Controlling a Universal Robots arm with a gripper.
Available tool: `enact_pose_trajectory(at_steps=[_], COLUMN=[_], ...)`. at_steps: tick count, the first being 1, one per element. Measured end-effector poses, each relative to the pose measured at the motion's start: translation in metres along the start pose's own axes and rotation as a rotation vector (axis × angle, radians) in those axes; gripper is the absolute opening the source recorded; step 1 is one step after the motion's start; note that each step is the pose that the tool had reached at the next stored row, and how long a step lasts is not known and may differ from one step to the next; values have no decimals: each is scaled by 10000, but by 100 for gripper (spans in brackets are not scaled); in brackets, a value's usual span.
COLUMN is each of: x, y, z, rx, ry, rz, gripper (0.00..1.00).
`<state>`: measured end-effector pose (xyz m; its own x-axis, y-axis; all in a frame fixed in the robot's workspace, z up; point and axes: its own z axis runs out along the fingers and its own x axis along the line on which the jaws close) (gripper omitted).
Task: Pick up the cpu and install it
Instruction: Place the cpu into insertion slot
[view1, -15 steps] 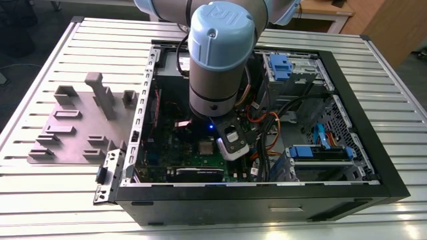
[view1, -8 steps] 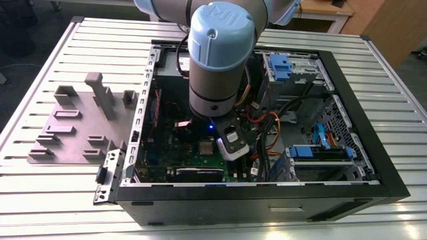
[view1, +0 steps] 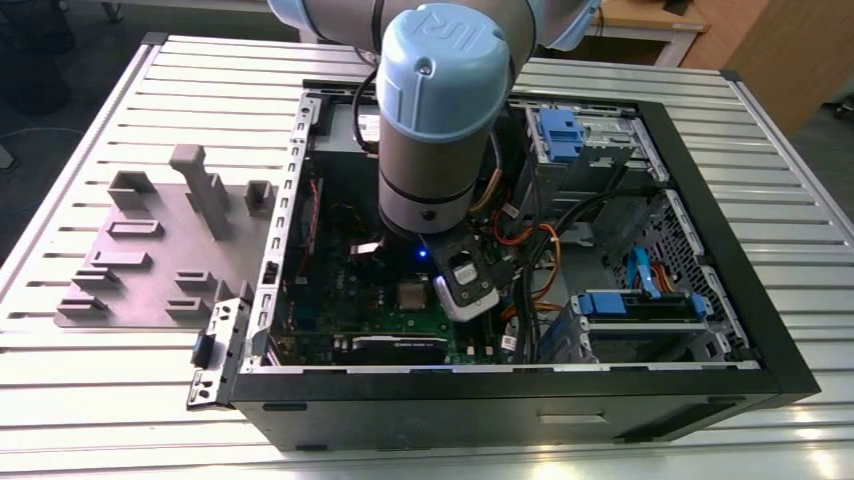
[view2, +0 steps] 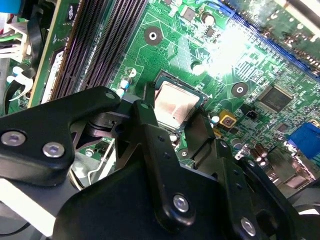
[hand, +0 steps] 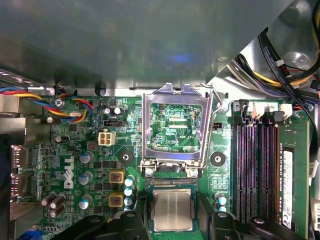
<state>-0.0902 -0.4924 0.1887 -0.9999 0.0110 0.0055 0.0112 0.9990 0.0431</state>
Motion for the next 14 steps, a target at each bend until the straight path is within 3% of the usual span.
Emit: enact_pose_trajectory(at_steps=[5, 14], x=[-1, -2], y=[2, 1], z=[-42, -29], rx=[0, 0], ry=[16, 18], rz=[1, 0], gripper=[47, 45])
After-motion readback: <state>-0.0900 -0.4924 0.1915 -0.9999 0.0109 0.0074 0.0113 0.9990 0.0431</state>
